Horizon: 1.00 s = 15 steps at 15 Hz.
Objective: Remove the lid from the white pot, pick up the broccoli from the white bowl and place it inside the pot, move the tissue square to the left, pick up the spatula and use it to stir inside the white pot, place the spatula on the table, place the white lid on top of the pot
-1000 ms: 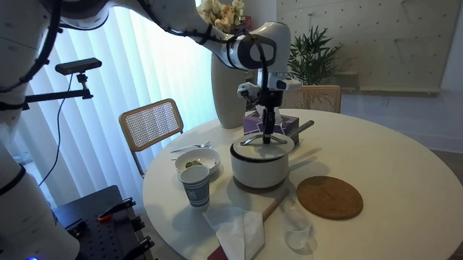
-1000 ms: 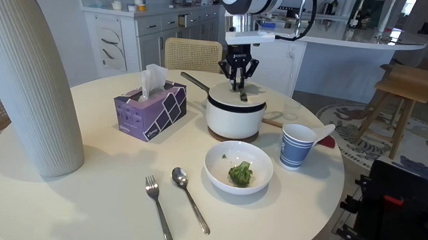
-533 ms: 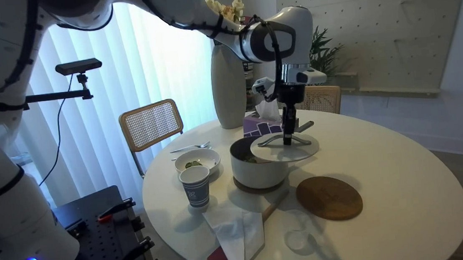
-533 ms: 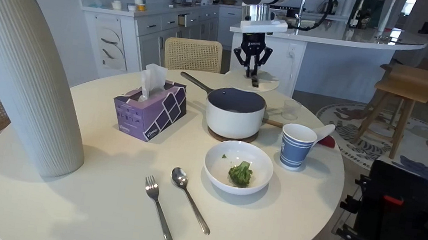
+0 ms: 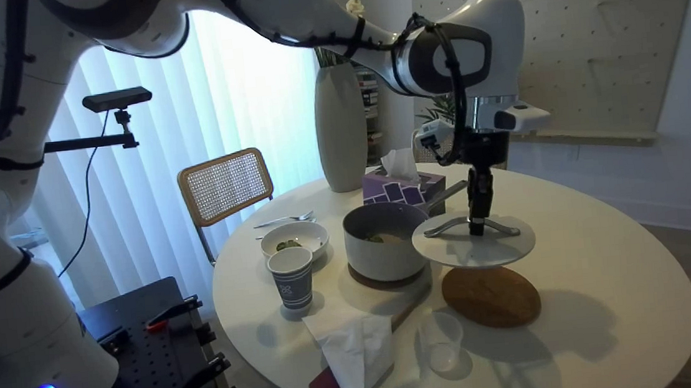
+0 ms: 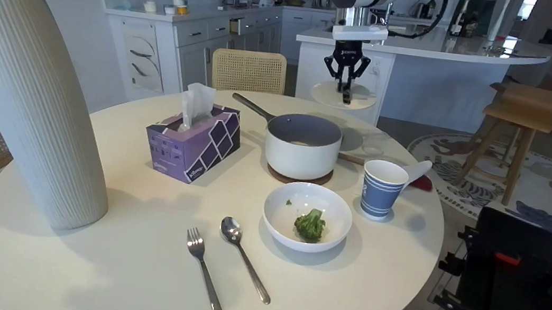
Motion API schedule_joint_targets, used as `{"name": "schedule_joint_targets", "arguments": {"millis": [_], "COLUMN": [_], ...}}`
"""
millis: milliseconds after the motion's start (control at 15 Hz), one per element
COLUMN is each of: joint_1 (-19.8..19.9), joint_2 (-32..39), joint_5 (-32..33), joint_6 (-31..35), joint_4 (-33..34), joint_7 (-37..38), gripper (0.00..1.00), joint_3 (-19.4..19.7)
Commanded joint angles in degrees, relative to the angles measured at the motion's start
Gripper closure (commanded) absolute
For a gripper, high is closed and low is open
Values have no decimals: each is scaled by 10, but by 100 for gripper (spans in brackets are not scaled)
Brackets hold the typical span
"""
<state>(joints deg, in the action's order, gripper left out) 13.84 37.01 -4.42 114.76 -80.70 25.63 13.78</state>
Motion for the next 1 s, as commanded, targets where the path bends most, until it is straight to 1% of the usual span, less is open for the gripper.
{"name": "schedule_joint_targets", "arguments": {"millis": [0,200,533,800,933], "joint_1": [25,42,64,73,76], "joint_2": [62,114,185,224,233], "joint_5": [-10,-21,-39,-53,-54], "joint_6": [-23,-11,-15,-18,-12], "joint_4": [95,148,229,271,277], "joint_7": [-24,-39,-61,-72,-79], "gripper": [94,94,94,94,94], "joint_3": [-5,-13,-37,-55,-66]}}
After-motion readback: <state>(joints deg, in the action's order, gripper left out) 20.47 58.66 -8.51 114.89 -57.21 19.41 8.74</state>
